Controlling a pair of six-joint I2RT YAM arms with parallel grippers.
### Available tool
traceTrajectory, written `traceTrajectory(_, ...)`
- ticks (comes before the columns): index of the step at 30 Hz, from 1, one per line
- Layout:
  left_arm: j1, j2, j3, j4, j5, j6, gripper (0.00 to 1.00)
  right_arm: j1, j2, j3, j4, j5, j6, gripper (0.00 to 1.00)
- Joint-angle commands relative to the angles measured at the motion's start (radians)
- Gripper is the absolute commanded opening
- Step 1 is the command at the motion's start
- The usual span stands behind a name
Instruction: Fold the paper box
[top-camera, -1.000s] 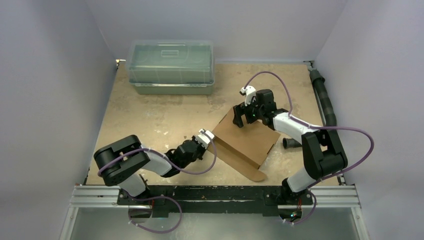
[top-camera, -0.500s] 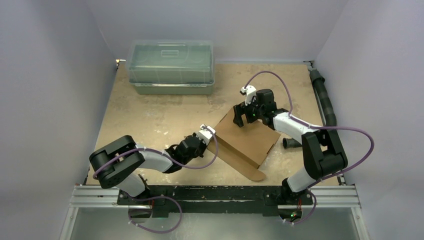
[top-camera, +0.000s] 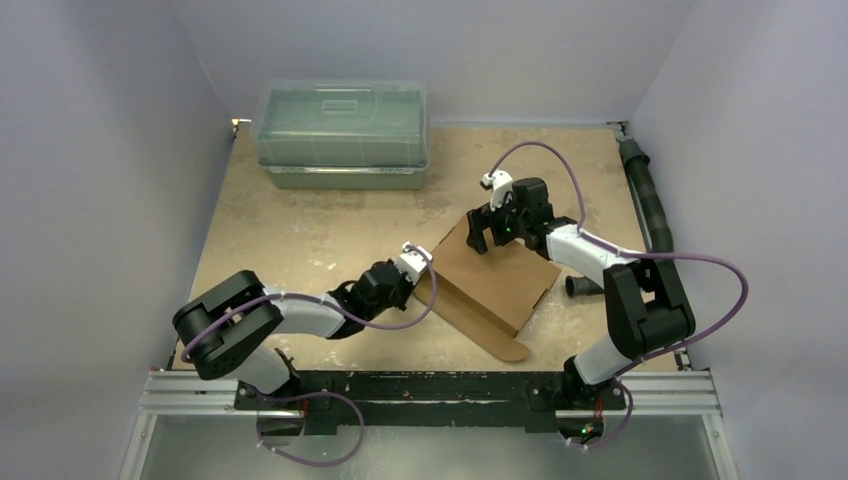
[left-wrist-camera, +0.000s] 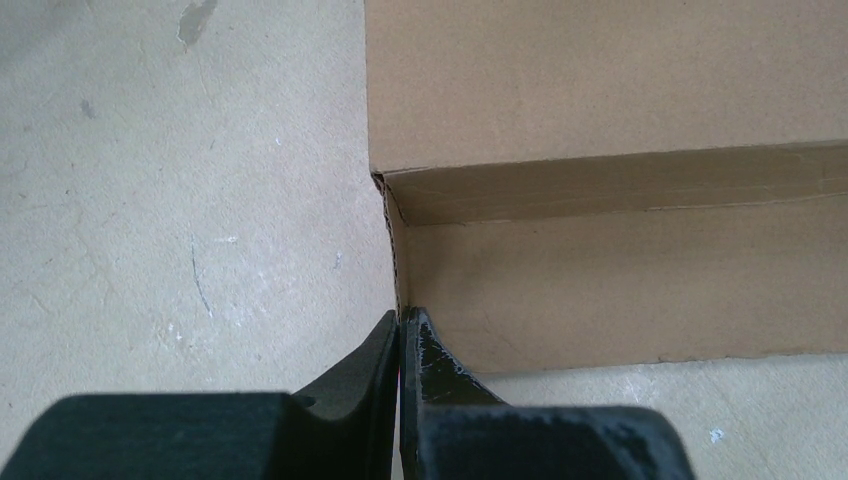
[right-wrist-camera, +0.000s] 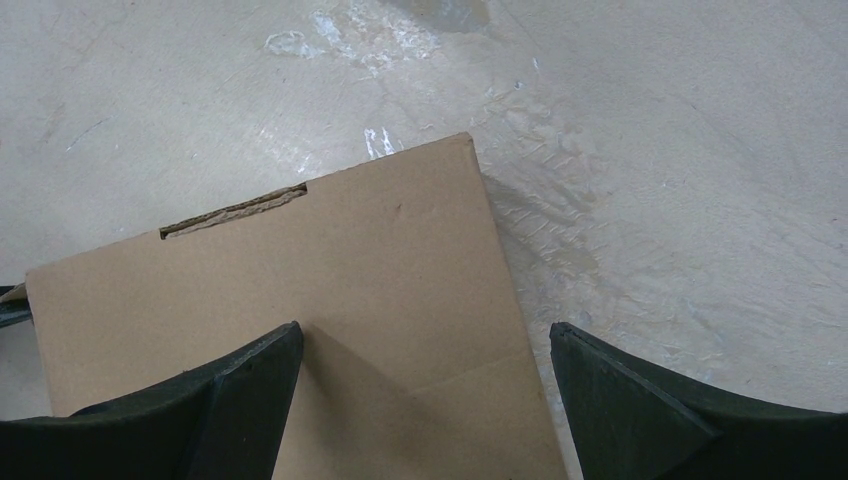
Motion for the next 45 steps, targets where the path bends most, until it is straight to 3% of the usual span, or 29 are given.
traceTrajectory(1, 0.034, -0.028, 0.061, -0.013, 0.031, 0.007, 0.0, 0.002, 0.034, -0.002, -0.078, 0.039, -0.037, 0.96)
traceTrajectory(14, 0.074, 0.025, 0.219, -0.173, 0.142, -0.038, 0.0, 0.002, 0.03, -0.001, -0.079, 0.026, -0.037, 0.96)
traceTrajectory(26, 0.105, 0.061, 0.295, -0.261, 0.127, -0.096, 0.0, 0.002, 0.014, 0.005, -0.084, 0.008, -0.042, 0.98)
traceTrajectory(35, 0.108, -0.013, 0.29, -0.311, 0.092, -0.181, 0.31, 0.0, -0.064, 0.009, -0.079, -0.034, -0.042, 0.99)
traceTrajectory(45, 0.115, -0.297, 0.209, -0.396, 0.043, -0.341, 0.49, -0.007, -0.145, 0.004, -0.091, -0.086, -0.078, 0.99)
